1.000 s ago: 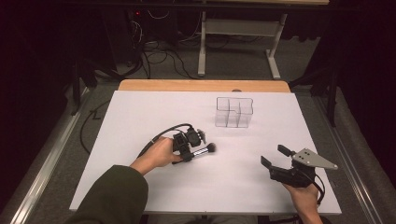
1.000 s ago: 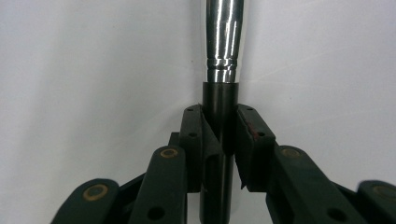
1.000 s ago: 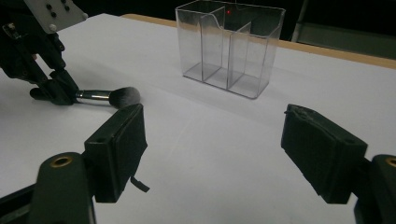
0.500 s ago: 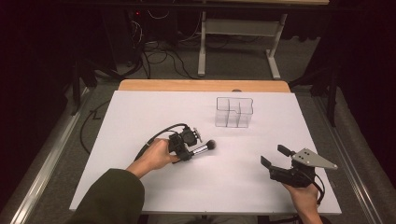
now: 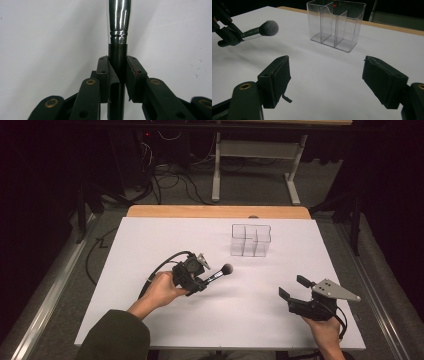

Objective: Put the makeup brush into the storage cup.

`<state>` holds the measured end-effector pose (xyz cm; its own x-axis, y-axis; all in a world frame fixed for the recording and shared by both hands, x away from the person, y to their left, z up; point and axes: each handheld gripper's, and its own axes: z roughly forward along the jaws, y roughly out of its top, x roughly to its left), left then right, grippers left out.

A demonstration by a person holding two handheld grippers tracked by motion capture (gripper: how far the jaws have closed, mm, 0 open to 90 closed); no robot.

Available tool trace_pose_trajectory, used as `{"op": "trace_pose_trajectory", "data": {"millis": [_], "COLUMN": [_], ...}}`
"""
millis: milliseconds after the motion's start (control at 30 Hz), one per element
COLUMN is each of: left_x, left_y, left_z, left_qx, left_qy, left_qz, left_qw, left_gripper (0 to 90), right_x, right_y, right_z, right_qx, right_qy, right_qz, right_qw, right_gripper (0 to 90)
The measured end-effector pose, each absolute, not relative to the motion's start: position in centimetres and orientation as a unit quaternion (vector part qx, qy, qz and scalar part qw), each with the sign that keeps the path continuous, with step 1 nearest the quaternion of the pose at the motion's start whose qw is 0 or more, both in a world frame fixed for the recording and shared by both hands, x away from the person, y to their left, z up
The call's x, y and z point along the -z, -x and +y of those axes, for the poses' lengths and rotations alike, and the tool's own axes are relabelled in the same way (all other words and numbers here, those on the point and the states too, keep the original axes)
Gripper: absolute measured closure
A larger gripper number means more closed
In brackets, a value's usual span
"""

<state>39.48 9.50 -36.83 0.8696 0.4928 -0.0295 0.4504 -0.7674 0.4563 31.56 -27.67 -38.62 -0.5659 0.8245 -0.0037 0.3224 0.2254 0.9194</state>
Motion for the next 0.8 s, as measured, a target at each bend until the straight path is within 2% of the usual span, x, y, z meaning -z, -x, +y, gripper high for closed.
{"op": "trace_pose_trajectory", "data": {"millis": [800], "left_x": [36.3], "left_y": [-36.3], "left_z": [11.4], "left_qx": [-0.033], "left_qy": [-0.908], "left_qz": [0.273], "left_qw": [0.315], "left_gripper": [74.0], "right_x": [38.6], "right_y": [-31.5], "right_z": [-27.7], "right_qx": [-0.488], "right_qy": [-0.389], "right_qz": [0.737], "right_qw": [0.259], "right_gripper": [24.2]}}
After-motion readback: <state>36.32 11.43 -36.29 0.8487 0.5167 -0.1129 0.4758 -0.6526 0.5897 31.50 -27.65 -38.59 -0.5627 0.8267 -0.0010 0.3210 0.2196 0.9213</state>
